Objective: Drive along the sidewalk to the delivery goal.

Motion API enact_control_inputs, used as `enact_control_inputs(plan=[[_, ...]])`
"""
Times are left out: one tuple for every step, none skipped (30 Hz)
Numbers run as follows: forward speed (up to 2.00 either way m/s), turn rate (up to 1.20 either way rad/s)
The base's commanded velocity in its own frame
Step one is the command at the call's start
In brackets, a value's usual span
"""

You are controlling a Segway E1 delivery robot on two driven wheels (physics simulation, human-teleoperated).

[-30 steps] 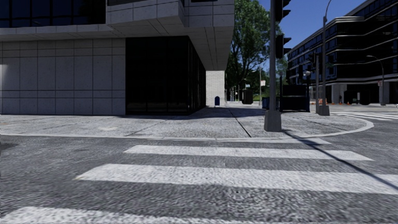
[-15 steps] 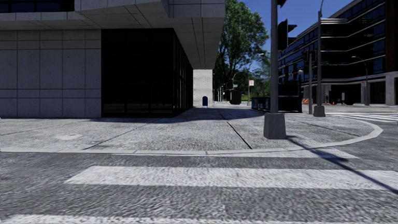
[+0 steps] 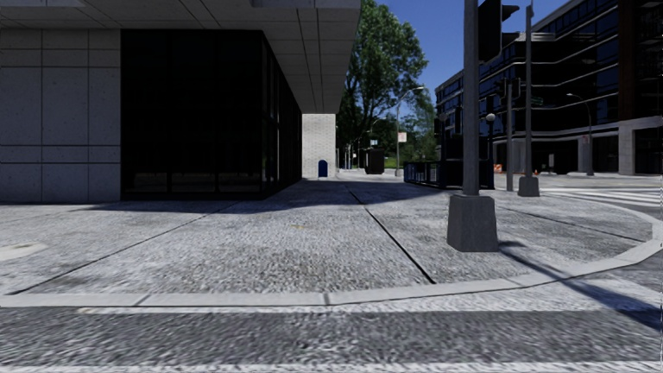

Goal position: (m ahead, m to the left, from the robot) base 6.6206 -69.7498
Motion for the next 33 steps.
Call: enact_control_inputs(plan=[[2.0,-0.34],[2.0,-0.34],[2.0,-0.34],[2.0,-0.34],[2.0,-0.34],[2.0,-0.34],[2.0,-0.34],[2.0,-0.34],[2.0,-0.34],[2.0,-0.34],[2.0,-0.34],[2.0,-0.34],[2.0,-0.34],[2.0,-0.3],[2.0,-0.01],[2.0,-0.01],[2.0,0.0],[2.0,0.0],[1.99,0.0],[1.9,0.0],[1.84,0.0],[1.8,0.0],[1.8,0.0],[1.73,0.0],[1.67,0.0],[1.64,0.0],[1.64,0.0],[1.63,0.0],[1.63,0.0],[1.63,0.0],[1.63,0.0],[1.63,0.0],[1.63,0.0]])
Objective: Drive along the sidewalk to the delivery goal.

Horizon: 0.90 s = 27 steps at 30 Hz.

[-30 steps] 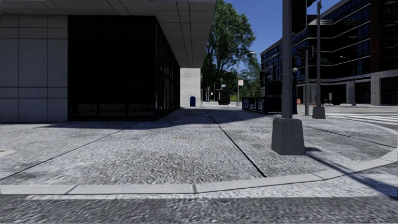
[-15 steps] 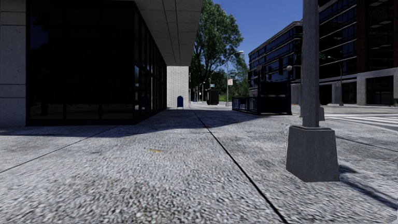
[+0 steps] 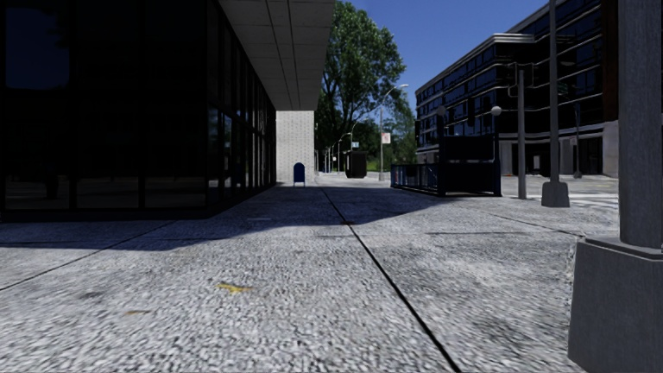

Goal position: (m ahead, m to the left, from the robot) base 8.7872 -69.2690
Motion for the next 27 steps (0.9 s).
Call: enact_control_inputs(plan=[[1.63,0.0],[1.63,0.0],[1.63,0.0],[1.63,0.0],[1.63,0.0],[1.63,0.0],[1.63,0.0],[1.63,0.0],[1.63,0.0],[1.63,0.0],[1.63,0.0],[1.63,0.0],[1.63,0.0],[1.63,0.0],[1.63,0.0],[1.63,0.0],[1.63,-0.05],[1.63,-0.22],[1.63,-0.4],[1.63,-0.5],[1.63,-0.53],[1.63,-0.54],[1.63,-0.54],[1.63,-0.54],[1.63,-0.55],[1.63,-0.55],[1.63,-0.55]])
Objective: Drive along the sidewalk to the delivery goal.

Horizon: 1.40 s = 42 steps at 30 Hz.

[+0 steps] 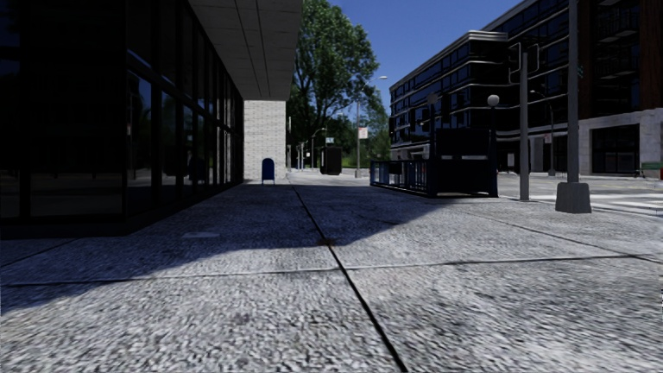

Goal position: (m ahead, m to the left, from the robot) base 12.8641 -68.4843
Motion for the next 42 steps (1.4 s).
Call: enact_control_inputs(plan=[[1.63,-0.55],[1.63,-0.55],[1.63,-0.55],[1.63,-0.55],[1.63,-0.55],[1.63,-0.55],[1.63,-0.55],[1.63,-0.55],[1.63,-0.55],[1.63,-0.55],[1.63,-0.55],[1.63,-0.55],[1.63,-0.55],[1.63,-0.55],[1.63,-0.55],[1.63,-0.55],[1.63,-0.55],[1.63,-0.55],[1.63,-0.55],[1.63,-0.55],[1.63,-0.55],[1.63,-0.55],[1.63,-0.55],[1.63,-0.55],[1.63,-0.55],[1.63,-0.55],[1.63,-0.55],[1.63,-0.55],[1.63,-0.55],[1.63,-0.55],[1.63,-0.55],[1.63,-0.55],[1.63,-0.55],[1.63,-0.55],[1.63,-0.55],[1.63,-0.55],[1.63,-0.55],[1.63,-0.55],[1.63,-0.55],[1.63,-0.55],[1.63,-0.55],[1.63,-0.55]])
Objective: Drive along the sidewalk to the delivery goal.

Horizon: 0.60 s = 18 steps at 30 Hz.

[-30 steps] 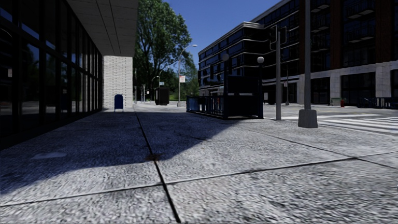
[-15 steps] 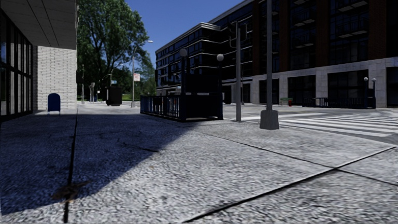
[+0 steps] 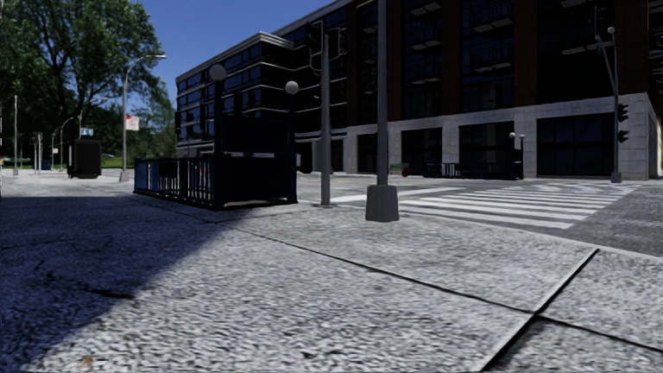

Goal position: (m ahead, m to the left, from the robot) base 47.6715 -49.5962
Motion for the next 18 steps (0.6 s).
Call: enact_control_inputs(plan=[[1.63,-0.55],[1.63,-0.55],[1.64,-0.55],[1.82,-0.55],[1.82,-0.55],[2.0,-0.55],[2.0,-0.55],[2.0,-0.55],[2.0,-0.55],[2.0,-0.55],[2.0,-0.55],[2.0,-0.55],[2.0,-0.55],[2.0,-0.55],[2.0,-0.53],[2.0,-0.52],[2.0,-0.52],[2.0,-0.52]])
